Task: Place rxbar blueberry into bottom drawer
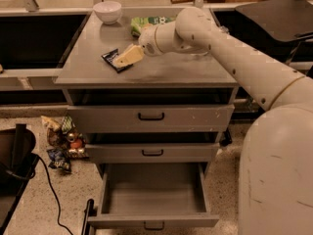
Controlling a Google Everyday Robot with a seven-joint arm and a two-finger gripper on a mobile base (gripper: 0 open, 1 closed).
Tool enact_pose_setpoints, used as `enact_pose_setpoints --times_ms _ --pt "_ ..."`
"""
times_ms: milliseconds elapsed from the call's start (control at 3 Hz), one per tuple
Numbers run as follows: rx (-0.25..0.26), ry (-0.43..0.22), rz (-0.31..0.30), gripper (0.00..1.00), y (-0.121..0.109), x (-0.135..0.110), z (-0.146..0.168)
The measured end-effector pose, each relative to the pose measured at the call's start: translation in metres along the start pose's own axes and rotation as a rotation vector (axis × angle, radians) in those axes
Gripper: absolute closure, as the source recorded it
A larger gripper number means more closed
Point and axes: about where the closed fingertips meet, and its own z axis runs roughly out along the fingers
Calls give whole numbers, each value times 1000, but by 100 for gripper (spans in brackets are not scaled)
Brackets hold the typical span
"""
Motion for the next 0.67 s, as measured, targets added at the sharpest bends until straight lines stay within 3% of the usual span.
enact_pose_setpoints --times_ms 667 --pt "-67 35 60 0 33 9 40"
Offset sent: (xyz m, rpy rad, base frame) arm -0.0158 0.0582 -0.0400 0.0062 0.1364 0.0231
